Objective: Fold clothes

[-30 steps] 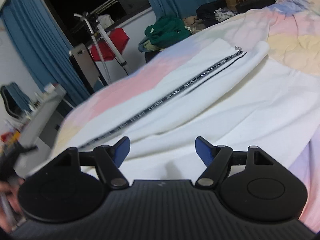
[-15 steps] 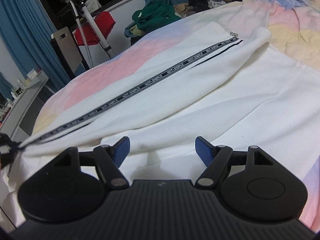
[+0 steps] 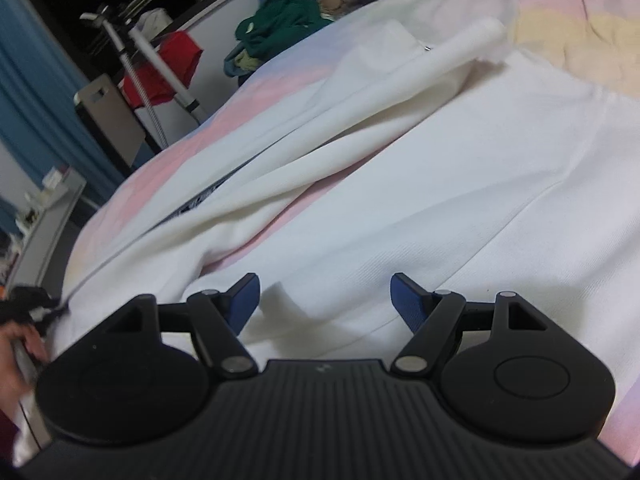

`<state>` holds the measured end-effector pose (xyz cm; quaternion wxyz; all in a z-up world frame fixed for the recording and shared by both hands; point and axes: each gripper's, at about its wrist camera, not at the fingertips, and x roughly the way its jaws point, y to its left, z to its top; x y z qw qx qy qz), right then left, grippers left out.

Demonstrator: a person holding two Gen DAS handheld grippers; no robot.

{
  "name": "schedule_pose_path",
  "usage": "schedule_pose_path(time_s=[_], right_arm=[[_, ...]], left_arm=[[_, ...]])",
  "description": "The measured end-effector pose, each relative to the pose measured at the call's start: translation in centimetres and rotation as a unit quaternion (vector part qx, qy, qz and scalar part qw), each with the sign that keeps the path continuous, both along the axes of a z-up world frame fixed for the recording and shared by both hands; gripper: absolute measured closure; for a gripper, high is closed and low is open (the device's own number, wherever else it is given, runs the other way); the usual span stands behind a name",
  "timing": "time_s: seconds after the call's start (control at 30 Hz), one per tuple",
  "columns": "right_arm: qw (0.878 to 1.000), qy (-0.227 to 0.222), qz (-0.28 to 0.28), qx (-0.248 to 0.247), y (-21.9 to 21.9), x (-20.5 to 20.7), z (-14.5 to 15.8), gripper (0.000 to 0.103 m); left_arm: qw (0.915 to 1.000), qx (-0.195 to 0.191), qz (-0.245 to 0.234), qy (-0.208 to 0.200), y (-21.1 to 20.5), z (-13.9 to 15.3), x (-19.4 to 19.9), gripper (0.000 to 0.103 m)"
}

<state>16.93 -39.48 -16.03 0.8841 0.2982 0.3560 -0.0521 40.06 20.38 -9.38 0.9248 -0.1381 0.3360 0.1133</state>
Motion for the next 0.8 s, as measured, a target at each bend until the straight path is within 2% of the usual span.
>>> schedule_pose_path(time_s=[0.07, 0.13, 0.2, 0.27, 0.3, 0.4, 0.5, 0.63, 0.77, 0.8], right_arm=[[1.0, 0.0, -0.009, 0.013, -0.5, 0.0, -0.1, 0.029], [1.0, -0.001, -0.013, 0.02, -0.7, -0.1, 0.0, 0.029], [1.0, -0.002, -0.016, 0.027, -0.8, -0.3, 0.0, 0.029], [0.999, -0.004, -0.02, 0.029, -0.9, -0.6, 0.1, 0.029], [0.999, -0.006, -0.022, 0.029, -1.0, -0.8, 0.2, 0.029], [0.999, -0.01, -0.026, 0.032, -1.4, -1.1, 0.3, 0.028], [0.999, -0.013, -0.033, 0.038, -2.0, -1.3, 0.2, 0.028], [0.997, -0.009, -0.05, 0.056, -3.3, -1.5, -0.4, 0.028], [0.995, -0.008, -0.063, 0.076, -4.5, -1.4, -1.2, 0.028], [0.995, -0.007, -0.066, 0.08, -4.7, -1.4, -1.4, 0.028]], left_arm=[[0.9953, 0.063, -0.073, -0.011, -3.5, 0.9, -0.7, 0.045], [0.9813, 0.124, -0.145, -0.022, -7.0, 1.7, -1.5, 0.042], [0.9581, 0.185, -0.216, -0.033, -10.5, 2.6, -2.2, 0.036], [0.9263, 0.241, -0.287, -0.043, -14.2, 3.3, -3.0, 0.033], [0.911, 0.252, -0.324, -0.043, -16.7, 3.2, -3.2, 0.033], [0.8823, 0.267, -0.386, -0.034, -23.0, 1.6, -2.4, 0.033], [0.8491, 0.28, -0.447, -0.024, -29.3, 0.0, -1.7, 0.04], [0.7981, 0.296, -0.524, -0.012, -37.8, -2.2, -0.7, 0.042], [0.7415, 0.309, -0.595, 0.0, -45.9, -4.3, 0.1, 0.046], [0.7343, 0.31, -0.604, 0.002, -46.5, -4.8, -0.1, 0.05]])
